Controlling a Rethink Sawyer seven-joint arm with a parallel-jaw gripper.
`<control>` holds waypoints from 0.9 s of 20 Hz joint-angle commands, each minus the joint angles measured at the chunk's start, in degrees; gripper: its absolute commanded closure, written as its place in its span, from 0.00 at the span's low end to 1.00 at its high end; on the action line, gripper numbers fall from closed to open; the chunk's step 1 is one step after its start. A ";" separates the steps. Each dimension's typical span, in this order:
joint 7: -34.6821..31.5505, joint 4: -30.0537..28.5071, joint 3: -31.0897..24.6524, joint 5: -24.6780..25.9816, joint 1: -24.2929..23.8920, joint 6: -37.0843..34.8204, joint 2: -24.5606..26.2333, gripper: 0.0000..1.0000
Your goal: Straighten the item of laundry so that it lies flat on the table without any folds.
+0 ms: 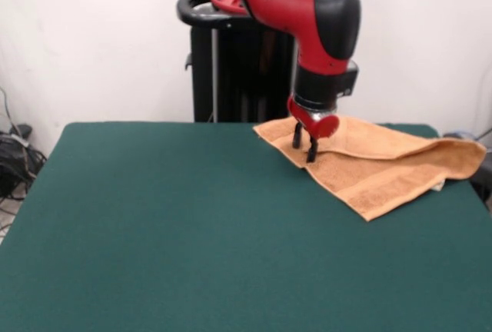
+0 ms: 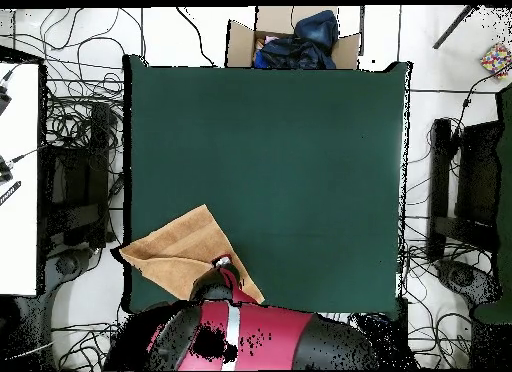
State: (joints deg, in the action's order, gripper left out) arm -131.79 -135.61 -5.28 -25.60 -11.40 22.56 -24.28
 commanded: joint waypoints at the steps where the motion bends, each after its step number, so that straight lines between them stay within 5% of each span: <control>1: -17.78 13.21 -6.48 -6.70 0.31 1.21 5.01 0.00; 18: -19.58 11.32 -7.91 -15.15 4.91 -4.95 -0.48 0.00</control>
State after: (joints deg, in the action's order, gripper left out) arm -131.79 -135.56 -5.27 -33.28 -8.20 19.99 -25.72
